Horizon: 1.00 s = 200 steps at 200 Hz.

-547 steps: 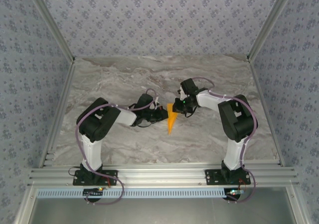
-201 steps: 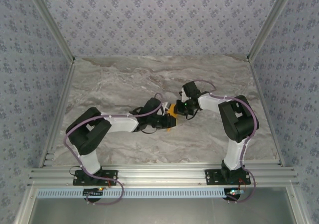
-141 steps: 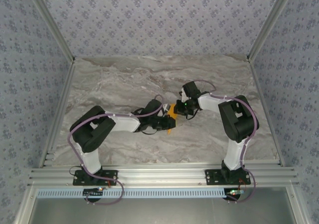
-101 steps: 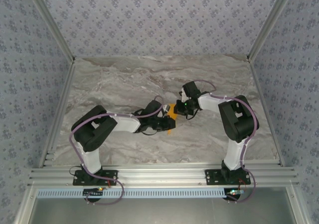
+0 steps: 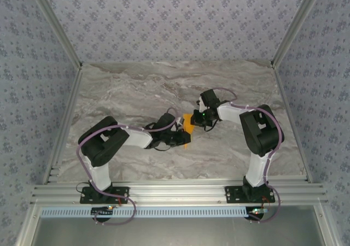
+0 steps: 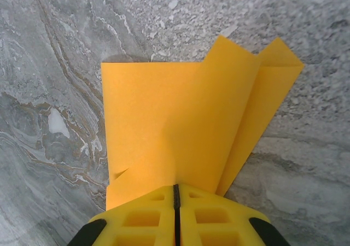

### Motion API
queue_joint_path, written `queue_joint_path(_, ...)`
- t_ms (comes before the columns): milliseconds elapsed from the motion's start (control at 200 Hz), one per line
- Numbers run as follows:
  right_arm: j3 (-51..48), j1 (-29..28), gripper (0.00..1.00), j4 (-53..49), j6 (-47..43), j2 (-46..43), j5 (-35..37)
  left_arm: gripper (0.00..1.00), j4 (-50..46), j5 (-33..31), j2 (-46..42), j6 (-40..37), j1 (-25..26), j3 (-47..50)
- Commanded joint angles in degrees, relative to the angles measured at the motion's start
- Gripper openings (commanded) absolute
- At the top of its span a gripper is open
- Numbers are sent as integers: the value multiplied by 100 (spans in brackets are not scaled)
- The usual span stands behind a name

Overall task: Fold a paper plane with a square sheet of paper (fold left side to right side)
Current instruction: Fold the wing for the fifth time at the center of the table.

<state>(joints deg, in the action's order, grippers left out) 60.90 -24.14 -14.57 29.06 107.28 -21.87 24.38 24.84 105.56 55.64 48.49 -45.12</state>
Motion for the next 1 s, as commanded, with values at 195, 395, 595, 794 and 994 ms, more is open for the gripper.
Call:
queue_joint_path(195, -228, 50, 10, -512, -107, 51, 120, 15, 73, -106, 219, 203, 148, 234)
queue_joint_path(395, -296, 151, 10, -166, -188, -394, -184, 11, -58, -315, 316, 359, 211, 358)
queue_joint_path(595, -596, 252, 10, -47, -418, -1264, -274, 8, -142, -435, 303, 344, 231, 426)
queue_joint_path(794, -1210, 134, 9, 627, -206, -1507, -894, 7, -328, -515, 229, 220, 240, 402)
queue_joint_path(994, -1087, -107, 9, 948, -190, -1005, -1004, 6, -340, -510, 228, 217, 241, 382)
